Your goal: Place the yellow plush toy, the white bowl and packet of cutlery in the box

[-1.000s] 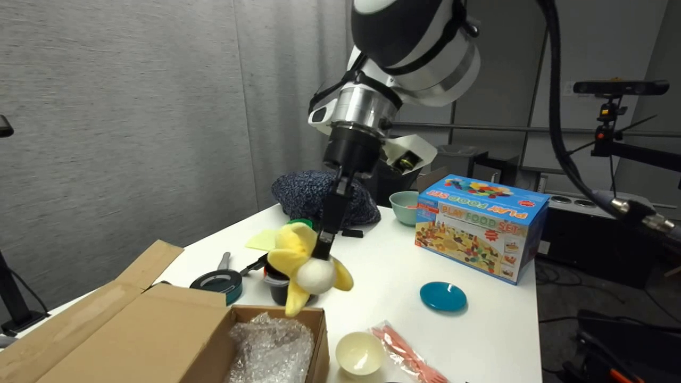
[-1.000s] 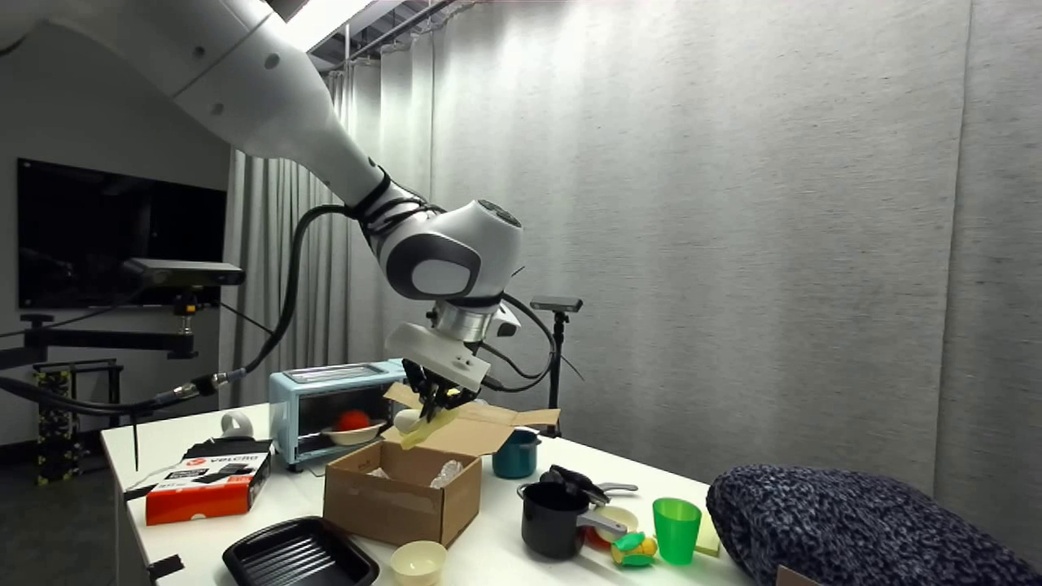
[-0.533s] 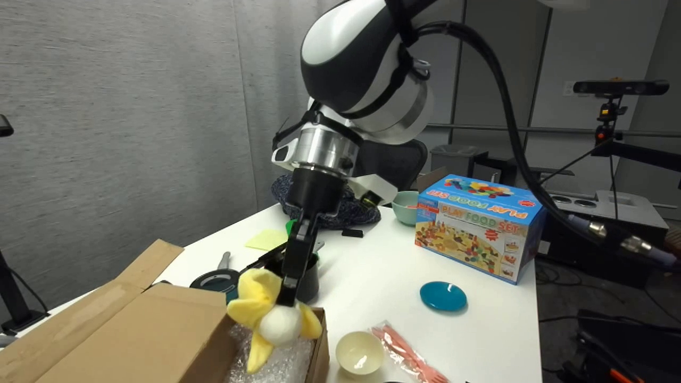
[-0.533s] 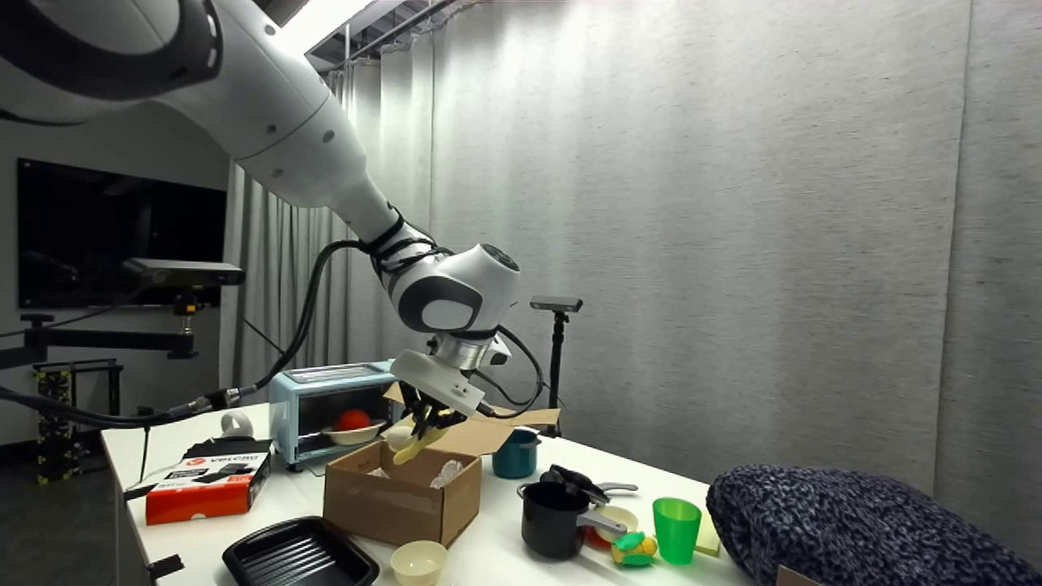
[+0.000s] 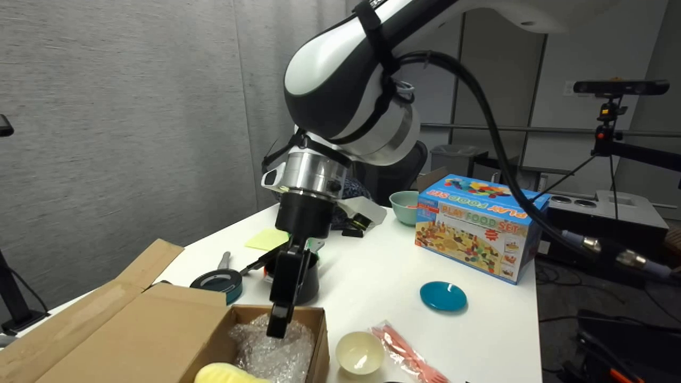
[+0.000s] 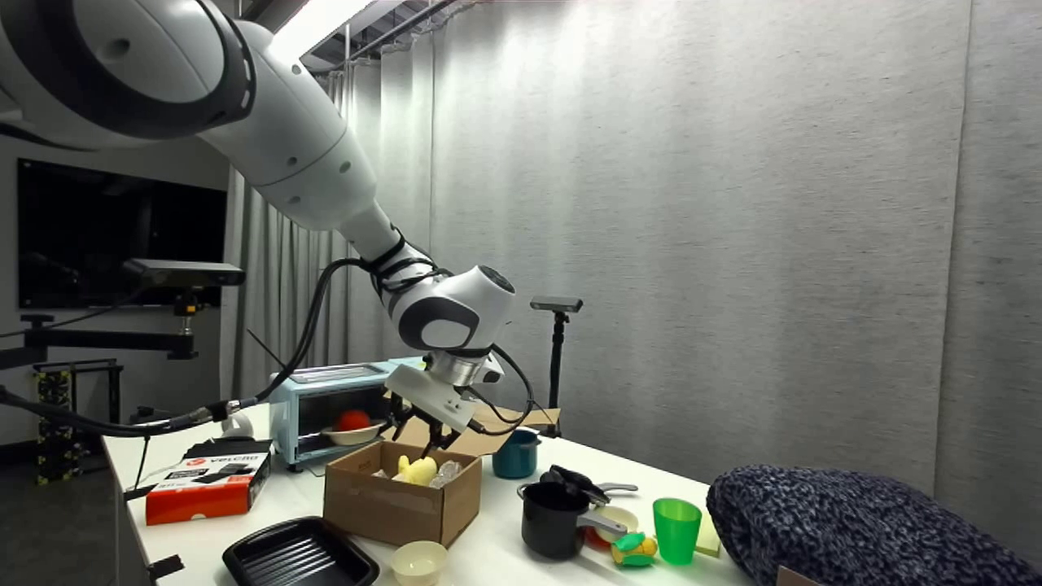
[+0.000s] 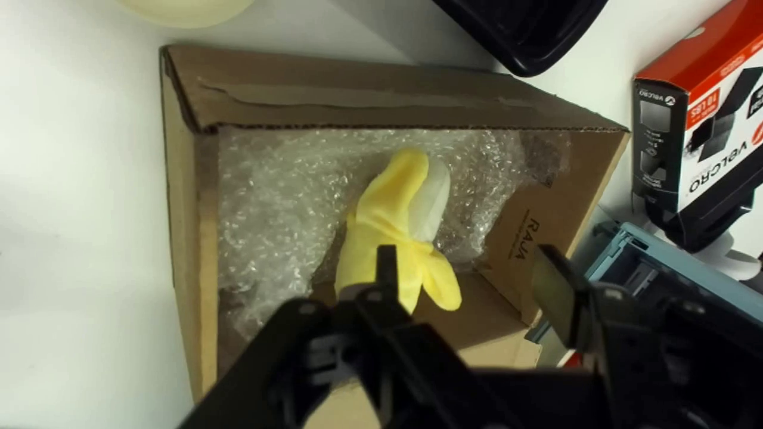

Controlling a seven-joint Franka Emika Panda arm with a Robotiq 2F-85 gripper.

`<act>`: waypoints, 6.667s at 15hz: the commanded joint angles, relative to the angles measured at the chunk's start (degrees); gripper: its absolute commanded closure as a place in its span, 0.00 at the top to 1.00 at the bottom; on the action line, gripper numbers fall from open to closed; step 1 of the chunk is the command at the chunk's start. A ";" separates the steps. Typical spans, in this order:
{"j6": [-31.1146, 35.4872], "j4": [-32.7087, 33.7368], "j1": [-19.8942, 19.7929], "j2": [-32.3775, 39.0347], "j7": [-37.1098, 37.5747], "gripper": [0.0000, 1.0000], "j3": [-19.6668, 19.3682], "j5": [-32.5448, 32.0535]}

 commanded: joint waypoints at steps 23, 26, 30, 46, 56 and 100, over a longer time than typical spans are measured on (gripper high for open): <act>0.24 -24.90 -6.43 -19.80 14.81 1.00 -11.80 -8.03; 5.41 -26.70 -6.46 -17.61 12.01 1.00 -11.46 -1.34; 11.77 -27.15 -6.14 -14.21 9.51 1.00 -10.23 7.19; 16.33 -14.80 -5.26 3.41 16.30 0.86 -3.95 2.56; 15.36 -11.84 -6.42 5.08 17.81 0.05 -2.24 -1.48; 0.45 -8.03 -7.58 -6.64 2.64 1.00 -0.13 5.13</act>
